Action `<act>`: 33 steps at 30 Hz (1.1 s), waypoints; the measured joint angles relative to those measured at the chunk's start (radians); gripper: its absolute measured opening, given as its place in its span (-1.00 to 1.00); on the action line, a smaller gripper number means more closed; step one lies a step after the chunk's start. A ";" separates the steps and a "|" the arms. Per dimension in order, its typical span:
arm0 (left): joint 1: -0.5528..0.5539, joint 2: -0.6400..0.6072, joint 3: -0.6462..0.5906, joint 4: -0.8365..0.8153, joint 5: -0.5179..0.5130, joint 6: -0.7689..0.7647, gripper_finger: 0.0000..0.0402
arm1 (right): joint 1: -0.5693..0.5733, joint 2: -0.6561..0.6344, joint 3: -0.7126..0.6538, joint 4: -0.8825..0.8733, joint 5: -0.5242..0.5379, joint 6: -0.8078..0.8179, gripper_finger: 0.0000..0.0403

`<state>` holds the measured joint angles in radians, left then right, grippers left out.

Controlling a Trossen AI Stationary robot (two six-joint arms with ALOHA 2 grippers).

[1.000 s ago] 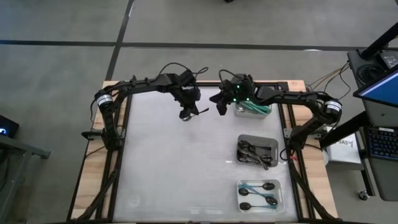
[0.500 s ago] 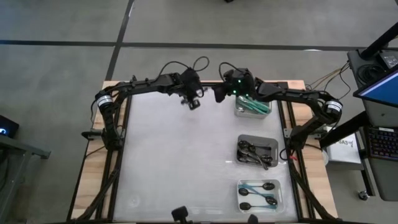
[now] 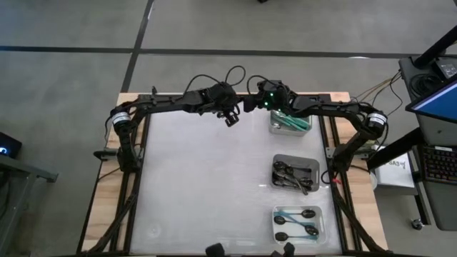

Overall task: Sort silverware by color (type)
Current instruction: Put the black spoon into the black bin

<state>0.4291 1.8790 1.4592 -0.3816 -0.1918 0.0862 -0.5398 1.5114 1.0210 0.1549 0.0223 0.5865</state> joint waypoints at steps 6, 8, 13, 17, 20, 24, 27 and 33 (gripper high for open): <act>-0.026 0.000 0.028 0.004 0.000 0.001 -1.00 | -0.007 0.004 0.000 0.012 0.008 0.000 -0.33; -0.030 0.000 0.041 0.007 -0.001 0.001 -1.00 | -0.007 0.004 0.000 0.018 0.007 0.000 -0.33; -0.035 0.000 0.068 0.019 -0.004 0.001 -1.00 | -0.006 0.004 0.000 0.036 0.003 -0.006 -0.33; -0.036 0.000 0.068 0.027 -0.005 0.001 -1.00 | -0.006 0.004 0.000 0.048 0.003 -0.058 -0.39; -0.036 0.000 0.068 0.028 -0.007 0.001 -1.00 | -0.006 0.004 0.000 0.051 -0.001 -0.080 -0.58; -0.035 0.002 0.068 0.045 -0.011 0.001 -1.00 | -0.005 0.004 0.000 0.068 -0.008 -0.132 -0.90; -0.035 0.002 0.068 0.048 -0.012 0.007 -1.00 | -0.004 0.003 0.001 0.071 -0.016 -0.135 -0.94; -0.036 0.002 0.068 0.040 -0.007 0.009 -0.95 | -0.011 -0.003 0.001 0.049 -0.071 -0.146 -0.96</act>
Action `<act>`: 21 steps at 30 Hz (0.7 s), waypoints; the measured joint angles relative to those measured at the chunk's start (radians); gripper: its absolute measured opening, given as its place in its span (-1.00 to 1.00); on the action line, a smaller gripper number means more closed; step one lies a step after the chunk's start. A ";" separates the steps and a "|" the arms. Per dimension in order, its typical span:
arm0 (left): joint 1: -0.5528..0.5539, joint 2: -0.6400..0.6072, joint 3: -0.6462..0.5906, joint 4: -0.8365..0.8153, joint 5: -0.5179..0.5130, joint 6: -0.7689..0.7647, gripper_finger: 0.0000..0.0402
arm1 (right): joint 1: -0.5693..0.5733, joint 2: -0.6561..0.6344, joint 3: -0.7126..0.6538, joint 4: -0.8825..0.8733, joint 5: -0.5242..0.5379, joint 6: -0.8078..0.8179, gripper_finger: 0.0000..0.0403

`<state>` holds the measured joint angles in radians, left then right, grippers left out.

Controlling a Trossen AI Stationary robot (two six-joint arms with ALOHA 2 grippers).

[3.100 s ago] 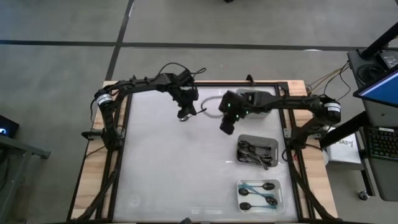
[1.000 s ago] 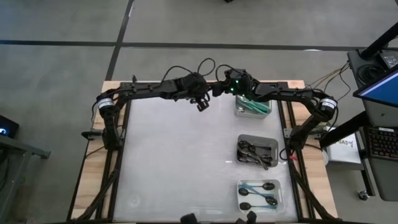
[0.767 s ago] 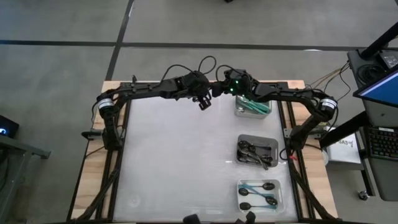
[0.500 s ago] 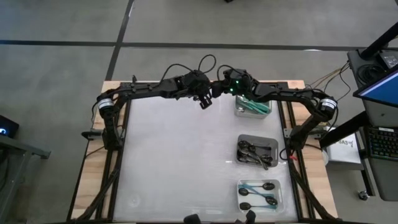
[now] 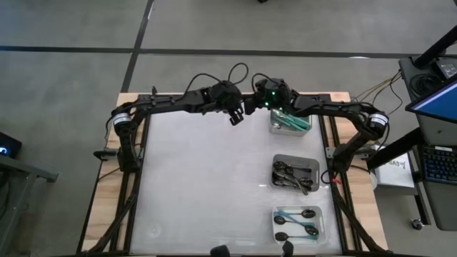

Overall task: Sort silverware by color (type)
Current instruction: Put the black spoon into the black bin

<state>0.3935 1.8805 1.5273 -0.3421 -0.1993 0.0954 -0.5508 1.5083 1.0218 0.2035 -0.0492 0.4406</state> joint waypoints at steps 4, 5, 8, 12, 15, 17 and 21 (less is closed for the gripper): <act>0.000 -0.002 0.000 -0.052 -0.001 0.011 -0.84 | -0.027 -0.037 0.012 -0.169 -0.021 -0.047 -0.96; 0.000 -0.002 0.000 -0.065 -0.001 0.018 -0.81 | -0.036 -0.051 0.024 -0.224 -0.021 -0.065 -0.96; 0.001 -0.002 0.000 -0.095 -0.002 0.026 -0.73 | -0.053 -0.094 0.073 -0.366 -0.022 -0.118 -0.96; 0.001 -0.002 0.000 -0.153 -0.002 0.027 -0.66 | -0.059 -0.137 0.181 -0.706 -0.032 -0.178 -0.96; 0.002 -0.002 0.000 -0.194 -0.001 0.028 -0.65 | -0.046 -0.181 0.271 -0.937 -0.046 -0.202 -0.96; 0.004 -0.002 -0.001 -0.208 -0.002 0.028 -0.65 | -0.024 -0.209 0.322 -1.068 -0.053 -0.198 -0.96; 0.008 -0.002 -0.003 -0.206 -0.002 0.028 -0.65 | 0.041 -0.255 0.379 -1.262 -0.057 -0.126 -0.96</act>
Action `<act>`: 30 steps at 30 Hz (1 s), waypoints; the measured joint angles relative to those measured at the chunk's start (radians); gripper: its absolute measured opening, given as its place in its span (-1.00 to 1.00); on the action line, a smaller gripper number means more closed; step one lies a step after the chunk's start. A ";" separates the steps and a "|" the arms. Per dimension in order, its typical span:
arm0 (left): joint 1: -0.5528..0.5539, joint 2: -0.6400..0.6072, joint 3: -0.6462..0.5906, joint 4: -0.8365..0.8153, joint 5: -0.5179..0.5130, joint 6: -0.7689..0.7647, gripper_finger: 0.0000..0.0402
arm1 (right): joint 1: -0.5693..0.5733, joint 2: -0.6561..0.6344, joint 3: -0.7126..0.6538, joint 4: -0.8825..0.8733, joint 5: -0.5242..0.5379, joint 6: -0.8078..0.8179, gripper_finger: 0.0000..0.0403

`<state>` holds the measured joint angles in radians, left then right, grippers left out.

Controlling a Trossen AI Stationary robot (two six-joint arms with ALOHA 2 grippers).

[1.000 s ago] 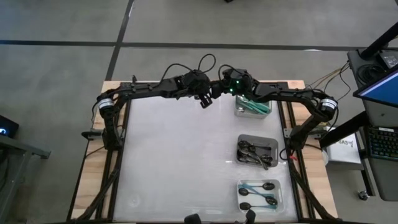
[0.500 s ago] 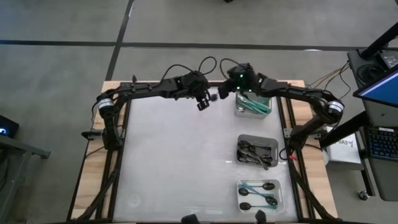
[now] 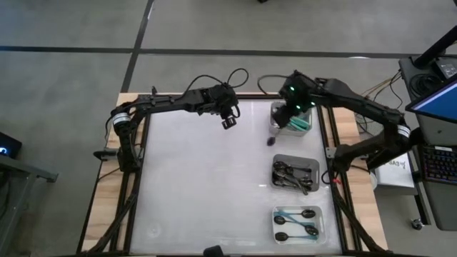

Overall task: Sort silverware by color (type)
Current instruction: Put the black spoon into the black bin

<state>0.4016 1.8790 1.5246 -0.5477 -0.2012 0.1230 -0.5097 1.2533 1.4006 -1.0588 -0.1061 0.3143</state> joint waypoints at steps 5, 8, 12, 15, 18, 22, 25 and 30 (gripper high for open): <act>0.014 0.000 0.000 0.000 0.000 0.000 -0.65 | 0.110 -0.081 0.007 -0.161 0.002 0.127 -0.96; 0.027 0.000 0.000 0.000 0.000 0.009 -0.65 | 0.180 -0.119 -0.020 -0.176 0.006 0.162 -0.96; 0.042 0.000 0.000 0.000 0.000 0.025 -0.65 | 0.230 -0.143 -0.048 -0.176 0.010 0.135 -0.96; 0.049 0.000 0.000 -0.003 -0.001 0.025 -0.65 | 0.237 -0.129 -0.079 -0.170 0.023 0.114 -0.96; 0.050 0.000 -0.002 -0.020 -0.001 0.025 -0.65 | 0.237 -0.097 -0.123 -0.171 0.027 0.078 -0.95; 0.053 0.001 -0.003 -0.033 -0.001 0.026 -0.65 | 0.237 -0.028 -0.179 -0.173 0.017 0.021 -0.85; 0.056 0.001 -0.003 -0.033 -0.001 0.033 -0.65 | 0.236 0.037 -0.192 -0.182 -0.025 -0.045 -0.72; 0.059 0.001 -0.003 -0.034 0.000 0.037 -0.65 | 0.235 0.127 -0.189 -0.226 -0.028 -0.181 -0.47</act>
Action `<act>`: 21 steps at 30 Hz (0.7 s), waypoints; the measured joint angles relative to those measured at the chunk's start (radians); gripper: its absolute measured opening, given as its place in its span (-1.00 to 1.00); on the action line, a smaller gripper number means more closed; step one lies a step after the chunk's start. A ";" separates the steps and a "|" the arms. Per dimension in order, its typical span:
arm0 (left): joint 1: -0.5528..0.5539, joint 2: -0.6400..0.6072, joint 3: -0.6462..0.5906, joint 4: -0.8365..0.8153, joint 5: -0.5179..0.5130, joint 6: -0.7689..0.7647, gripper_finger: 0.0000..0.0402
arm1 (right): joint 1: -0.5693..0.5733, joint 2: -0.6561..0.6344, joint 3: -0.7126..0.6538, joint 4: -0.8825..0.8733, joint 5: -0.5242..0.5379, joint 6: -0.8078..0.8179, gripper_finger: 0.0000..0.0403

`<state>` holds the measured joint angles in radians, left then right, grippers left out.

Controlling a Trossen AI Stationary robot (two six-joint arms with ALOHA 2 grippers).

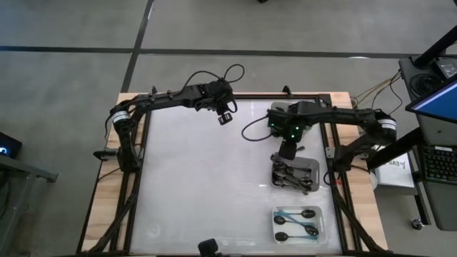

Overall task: Sort silverware by color (type)
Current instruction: Put the black spoon into the black bin

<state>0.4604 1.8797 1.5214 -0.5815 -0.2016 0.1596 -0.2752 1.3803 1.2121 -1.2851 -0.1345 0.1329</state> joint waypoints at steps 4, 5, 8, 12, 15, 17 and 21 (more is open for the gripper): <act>0.002 0.000 -0.006 -0.004 0.000 0.013 -0.65 | -0.003 0.057 -0.009 -0.011 0.004 -0.131 -0.40; 0.002 0.000 -0.007 -0.004 0.000 0.015 -0.65 | -0.002 0.073 -0.011 -0.010 0.006 -0.156 -0.40; 0.003 0.005 -0.010 -0.004 0.000 0.015 -0.65 | -0.002 0.121 -0.014 -0.007 0.058 -0.204 -0.42; 0.004 0.021 -0.011 -0.010 0.000 0.015 -0.65 | -0.012 0.158 -0.013 -0.007 0.090 -0.244 -0.50; 0.005 0.036 -0.011 -0.016 0.000 0.015 -0.65 | -0.025 0.167 -0.017 -0.005 0.091 -0.276 -0.56; 0.005 0.047 -0.011 -0.021 0.000 0.015 -0.65 | -0.041 0.167 -0.031 -0.004 0.090 -0.284 -0.58; 0.006 0.059 -0.013 -0.022 -0.009 0.015 -0.65 | -0.079 0.154 -0.080 0.056 0.038 -0.283 -0.58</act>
<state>0.4667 1.9385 1.5088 -0.6040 -0.2105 0.1745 -0.3545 1.5343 1.1317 -1.2287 -0.0970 -0.1506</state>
